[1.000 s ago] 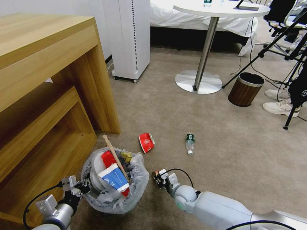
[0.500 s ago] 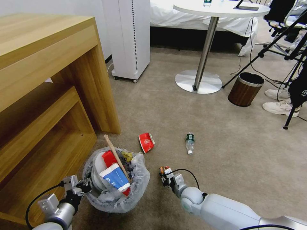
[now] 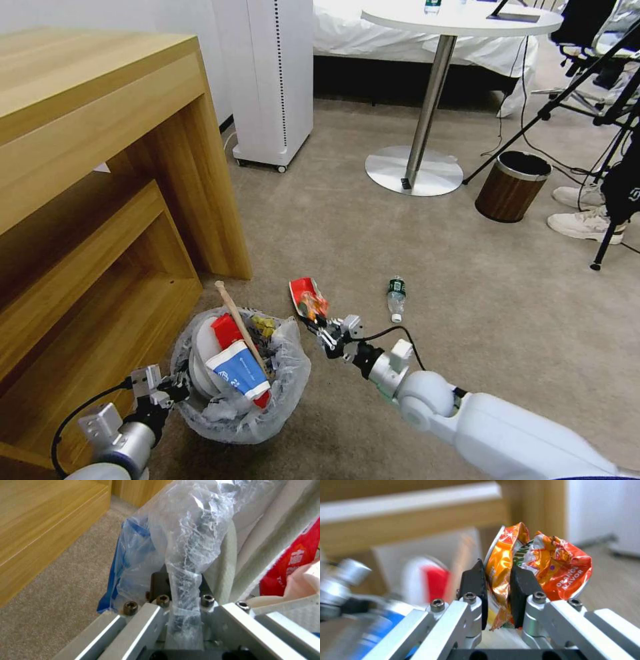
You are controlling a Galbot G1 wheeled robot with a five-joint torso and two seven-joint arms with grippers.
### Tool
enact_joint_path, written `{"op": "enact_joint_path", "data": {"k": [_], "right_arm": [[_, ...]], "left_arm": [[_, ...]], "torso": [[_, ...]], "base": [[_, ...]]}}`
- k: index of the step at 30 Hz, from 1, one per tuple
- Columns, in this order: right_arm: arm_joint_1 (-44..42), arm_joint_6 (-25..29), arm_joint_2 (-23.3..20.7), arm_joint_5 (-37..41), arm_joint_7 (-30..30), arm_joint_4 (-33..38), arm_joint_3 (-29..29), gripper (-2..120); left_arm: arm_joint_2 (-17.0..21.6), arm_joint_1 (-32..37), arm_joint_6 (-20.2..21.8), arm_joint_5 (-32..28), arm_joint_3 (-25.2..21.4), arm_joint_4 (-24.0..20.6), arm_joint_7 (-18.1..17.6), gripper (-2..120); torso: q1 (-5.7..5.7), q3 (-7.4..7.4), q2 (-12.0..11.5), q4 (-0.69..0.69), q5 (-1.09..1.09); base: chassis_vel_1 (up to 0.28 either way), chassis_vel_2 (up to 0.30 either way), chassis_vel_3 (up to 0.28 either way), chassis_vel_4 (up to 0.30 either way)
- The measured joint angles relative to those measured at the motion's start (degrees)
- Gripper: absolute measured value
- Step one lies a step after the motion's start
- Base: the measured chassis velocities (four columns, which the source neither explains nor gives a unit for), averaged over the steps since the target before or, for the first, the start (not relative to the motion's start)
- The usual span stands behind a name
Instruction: Pick up the trash bin and place the garbage on the floor into it.
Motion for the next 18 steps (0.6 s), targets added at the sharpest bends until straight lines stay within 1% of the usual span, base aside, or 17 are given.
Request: {"op": "enact_joint_path", "data": {"k": [2,4,6,7,8,9,10,12,13,14,15,17,18], "right_arm": [[0.9,1.8,-2.2,1.0,-3.4,4.2,-0.1,12],[1.5,2.0,-2.9,1.3,-4.2,5.6,-0.6,12],[3.7,1.4,-4.1,2.2,-5.1,8.9,-2.9,12],[3.7,1.4,-4.1,2.2,-5.1,8.9,-2.9,12],[4.9,0.6,-4.3,2.9,-5.0,10.2,-4.5,12],[6.8,-0.6,-4.4,4.0,-4.3,11.5,-7.1,12],[6.8,-0.6,-4.4,4.0,-4.3,11.5,-7.1,12],[10.4,-2.1,-4.1,5.3,-2.4,12.6,-12.0,12],[13.5,-3.3,-3.2,6.3,-0.8,12.8,-16.3,12],[13.5,-3.3,-3.2,6.3,-0.8,12.8,-16.3,12],[15.6,-4.2,-2.5,7.2,0.5,12.8,-18.7,12],[16.5,-4.6,-2.1,7.6,1.1,12.8,-19.7,12],[19.9,-6.2,-1.0,9.4,3.4,12.9,-23.0,12]], "left_arm": [[-0.2,0.4,0.0,0.3,0.0,-0.6,0.0,0],[-0.3,0.5,0.1,0.3,0.0,-0.9,0.0,0],[-0.5,0.8,0.1,0.3,-0.1,-1.7,0.0,0],[-0.5,0.8,0.1,0.3,-0.1,-1.7,0.0,0],[-0.6,0.9,0.2,0.4,-0.1,-2.1,-0.1,0],[-0.8,1.1,0.2,0.5,-0.2,-2.6,-0.1,0],[-0.8,1.1,0.2,0.5,-0.2,-2.6,-0.1,0],[-1.3,1.2,0.3,0.7,-0.1,-3.2,-0.1,0],[-1.7,1.3,0.4,0.9,0.0,-3.5,-0.1,0],[-1.7,1.3,0.4,0.9,0.0,-3.5,-0.1,0],[-1.9,1.4,0.4,1.0,0.0,-3.6,0.0,0],[-2.0,1.4,0.4,1.1,0.0,-3.7,0.0,0],[-2.3,1.5,0.4,1.3,0.1,-4.0,0.0,0]], "torso": [[0.00,0.00,0.0,0.00,0.00],[0.00,0.00,0.0,0.00,0.00],[0.00,0.00,0.0,0.00,0.00],[0.00,0.00,0.0,0.00,0.00],[0.00,0.00,0.0,0.00,0.00],[0.00,0.00,0.0,-0.01,0.01],[0.00,0.00,0.0,-0.01,0.01],[0.00,0.00,0.0,0.00,-0.01],[0.00,0.01,0.0,-0.01,0.00],[0.00,0.01,0.0,-0.01,0.00],[0.00,0.00,0.0,0.00,0.02],[0.00,0.00,0.0,0.00,0.01],[0.00,0.01,0.0,0.00,-0.01]], "base": [[0.000,0.000,0.000,0.000],[0.000,0.000,0.000,0.000],[0.000,0.000,0.000,0.000],[0.000,0.000,0.000,0.000],[0.000,0.000,0.000,0.000],[0.000,0.000,0.000,0.000],[0.000,0.000,0.000,0.000],[0.000,0.000,0.000,0.000],[0.000,0.000,0.000,0.000],[0.000,0.000,0.000,0.000],[0.000,0.000,0.000,0.000],[0.000,0.000,0.000,0.000],[0.000,0.000,0.000,0.000]]}}
